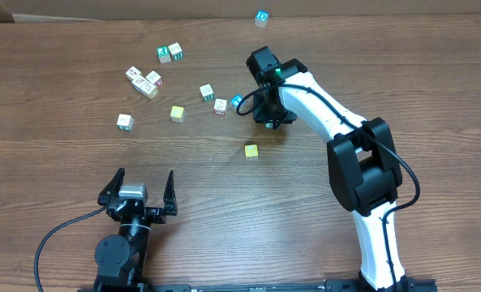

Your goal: Form a tower

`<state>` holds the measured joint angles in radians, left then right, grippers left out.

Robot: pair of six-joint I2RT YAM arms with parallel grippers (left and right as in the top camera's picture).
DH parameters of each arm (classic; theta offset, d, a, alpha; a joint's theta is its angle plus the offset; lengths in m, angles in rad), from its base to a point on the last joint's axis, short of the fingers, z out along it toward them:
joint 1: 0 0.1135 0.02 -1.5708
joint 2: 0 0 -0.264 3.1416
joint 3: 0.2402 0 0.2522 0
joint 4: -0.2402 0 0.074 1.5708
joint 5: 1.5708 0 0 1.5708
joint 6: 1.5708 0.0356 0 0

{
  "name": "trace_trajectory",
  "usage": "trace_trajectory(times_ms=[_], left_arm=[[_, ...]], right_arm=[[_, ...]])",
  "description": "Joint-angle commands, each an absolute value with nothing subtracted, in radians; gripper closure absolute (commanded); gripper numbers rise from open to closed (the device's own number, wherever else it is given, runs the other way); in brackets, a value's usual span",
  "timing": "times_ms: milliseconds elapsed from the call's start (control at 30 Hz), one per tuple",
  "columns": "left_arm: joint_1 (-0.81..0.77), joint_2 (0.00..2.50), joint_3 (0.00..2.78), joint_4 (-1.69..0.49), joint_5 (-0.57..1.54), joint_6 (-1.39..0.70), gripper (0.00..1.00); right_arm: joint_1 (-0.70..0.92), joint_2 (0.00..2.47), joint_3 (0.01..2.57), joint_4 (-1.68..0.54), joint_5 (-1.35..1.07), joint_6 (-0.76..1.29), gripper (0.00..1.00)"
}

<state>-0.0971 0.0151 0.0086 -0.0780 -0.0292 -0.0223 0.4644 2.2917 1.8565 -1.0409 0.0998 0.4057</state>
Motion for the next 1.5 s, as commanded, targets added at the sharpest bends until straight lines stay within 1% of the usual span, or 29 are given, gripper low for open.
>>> trace_trajectory(times_ms=[0, 467, 567, 733, 867, 1100, 1467], left_arm=[[-0.09, 0.004, 0.005, -0.076, -0.017, -0.007, 0.01], [-0.09, 0.004, 0.005, -0.076, -0.017, -0.007, 0.01], [-0.09, 0.004, 0.005, -0.076, -0.017, -0.007, 0.01], [-0.09, 0.004, 0.005, -0.076, -0.017, -0.007, 0.0], [-0.09, 0.004, 0.005, -0.076, -0.017, -0.007, 0.0], [-0.09, 0.004, 0.005, -0.076, -0.018, -0.007, 0.0], [-0.09, 0.004, 0.005, -0.076, -0.018, -0.007, 0.01]], right_arm=[[0.458, 2.254, 1.853, -1.042, 0.096, 0.339, 0.55], [0.458, 2.254, 1.853, -1.042, 0.096, 0.344, 0.57], [0.458, 2.254, 1.853, -1.04, 0.096, 0.344, 0.61], [0.458, 2.254, 1.853, -1.03, 0.157, 0.366, 0.61], [0.458, 2.254, 1.853, -1.029, 0.155, 0.37, 0.62], [0.458, 2.254, 1.853, -1.027, 0.155, 0.369, 0.69], [0.458, 2.254, 1.853, -1.031, 0.126, 0.369, 0.68]])
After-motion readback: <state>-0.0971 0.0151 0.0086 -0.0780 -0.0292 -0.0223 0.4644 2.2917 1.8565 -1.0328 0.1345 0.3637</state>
